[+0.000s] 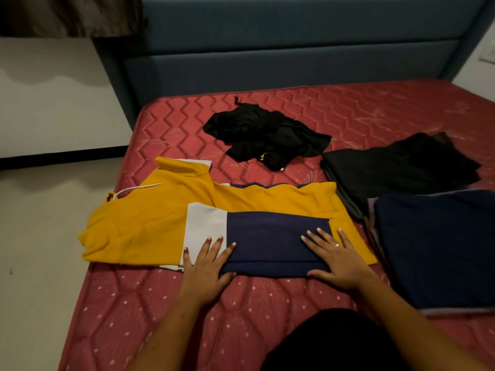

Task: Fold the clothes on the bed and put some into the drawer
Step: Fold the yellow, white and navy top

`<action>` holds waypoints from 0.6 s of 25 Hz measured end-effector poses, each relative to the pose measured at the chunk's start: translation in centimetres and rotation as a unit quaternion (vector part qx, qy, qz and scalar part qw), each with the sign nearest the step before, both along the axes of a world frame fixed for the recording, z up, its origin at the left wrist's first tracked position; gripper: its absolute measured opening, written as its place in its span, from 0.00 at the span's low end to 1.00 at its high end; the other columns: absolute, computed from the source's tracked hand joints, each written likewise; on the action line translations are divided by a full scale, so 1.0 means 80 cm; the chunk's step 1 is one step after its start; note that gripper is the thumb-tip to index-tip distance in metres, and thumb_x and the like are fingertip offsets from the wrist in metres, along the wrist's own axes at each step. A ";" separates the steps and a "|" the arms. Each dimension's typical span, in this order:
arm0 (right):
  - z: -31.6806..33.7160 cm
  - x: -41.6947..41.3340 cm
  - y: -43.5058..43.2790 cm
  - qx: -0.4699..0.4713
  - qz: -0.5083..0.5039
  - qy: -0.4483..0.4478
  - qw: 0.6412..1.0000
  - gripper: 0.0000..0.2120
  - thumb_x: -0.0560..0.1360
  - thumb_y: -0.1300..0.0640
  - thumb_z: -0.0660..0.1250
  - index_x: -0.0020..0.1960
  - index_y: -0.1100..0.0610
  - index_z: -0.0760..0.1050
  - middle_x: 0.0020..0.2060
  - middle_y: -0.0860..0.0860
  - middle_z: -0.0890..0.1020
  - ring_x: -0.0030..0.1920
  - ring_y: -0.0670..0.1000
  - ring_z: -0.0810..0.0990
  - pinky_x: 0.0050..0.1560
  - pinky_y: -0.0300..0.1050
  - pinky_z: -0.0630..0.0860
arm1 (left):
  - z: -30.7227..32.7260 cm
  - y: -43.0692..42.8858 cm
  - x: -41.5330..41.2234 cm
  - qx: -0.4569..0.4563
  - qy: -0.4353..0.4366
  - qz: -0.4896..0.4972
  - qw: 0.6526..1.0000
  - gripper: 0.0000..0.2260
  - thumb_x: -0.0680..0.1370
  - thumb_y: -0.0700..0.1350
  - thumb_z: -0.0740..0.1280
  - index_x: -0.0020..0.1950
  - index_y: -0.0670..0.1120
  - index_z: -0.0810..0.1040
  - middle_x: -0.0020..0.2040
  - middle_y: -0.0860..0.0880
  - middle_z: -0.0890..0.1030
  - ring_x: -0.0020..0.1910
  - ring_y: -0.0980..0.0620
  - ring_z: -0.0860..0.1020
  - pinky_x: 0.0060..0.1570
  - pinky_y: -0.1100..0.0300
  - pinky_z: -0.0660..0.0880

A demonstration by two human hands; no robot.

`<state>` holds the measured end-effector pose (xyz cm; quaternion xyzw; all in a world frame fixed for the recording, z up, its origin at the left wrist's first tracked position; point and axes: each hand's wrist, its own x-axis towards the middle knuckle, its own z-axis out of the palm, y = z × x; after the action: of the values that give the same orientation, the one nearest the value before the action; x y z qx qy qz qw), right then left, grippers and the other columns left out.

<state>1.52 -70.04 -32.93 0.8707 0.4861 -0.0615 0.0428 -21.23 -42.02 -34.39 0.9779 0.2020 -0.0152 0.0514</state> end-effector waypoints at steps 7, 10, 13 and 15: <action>0.016 0.007 -0.027 -0.067 -0.072 0.003 0.995 0.37 0.80 0.60 0.56 0.75 0.35 0.36 0.78 0.44 0.41 0.78 0.52 0.39 0.74 0.61 0.51 | 0.012 0.011 0.004 0.035 0.057 0.086 0.994 0.32 0.80 0.43 0.58 0.78 0.61 0.45 0.79 0.54 0.50 0.78 0.49 0.48 0.68 0.33 0.56; 0.027 0.005 -0.024 -0.065 -0.058 -0.012 0.996 0.37 0.80 0.64 0.56 0.77 0.38 0.39 0.78 0.48 0.45 0.78 0.54 0.43 0.76 0.53 0.50 | 0.019 0.006 0.004 0.035 0.091 0.088 0.991 0.36 0.80 0.38 0.58 0.78 0.60 0.41 0.80 0.53 0.48 0.78 0.46 0.47 0.68 0.35 0.60; 0.040 0.003 -0.031 -0.095 -0.044 -0.023 0.994 0.36 0.80 0.66 0.55 0.78 0.42 0.43 0.79 0.50 0.48 0.78 0.55 0.46 0.75 0.48 0.48 | 0.022 0.007 -0.009 0.041 0.104 0.067 0.991 0.35 0.80 0.36 0.56 0.78 0.59 0.42 0.79 0.52 0.50 0.77 0.42 0.51 0.65 0.40 0.68; 0.049 -0.004 -0.045 -0.108 -0.034 -0.018 0.993 0.35 0.81 0.66 0.55 0.78 0.41 0.45 0.78 0.50 0.49 0.78 0.55 0.47 0.75 0.48 0.49 | 0.024 -0.004 -0.022 0.034 0.110 0.055 0.992 0.35 0.80 0.35 0.56 0.78 0.59 0.41 0.79 0.51 0.51 0.77 0.40 0.52 0.64 0.42 0.71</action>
<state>1.20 -73.63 -29.05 0.8781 0.4455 -0.0998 0.1431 -22.97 -42.33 -32.51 0.9588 0.2606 -0.1127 -0.0031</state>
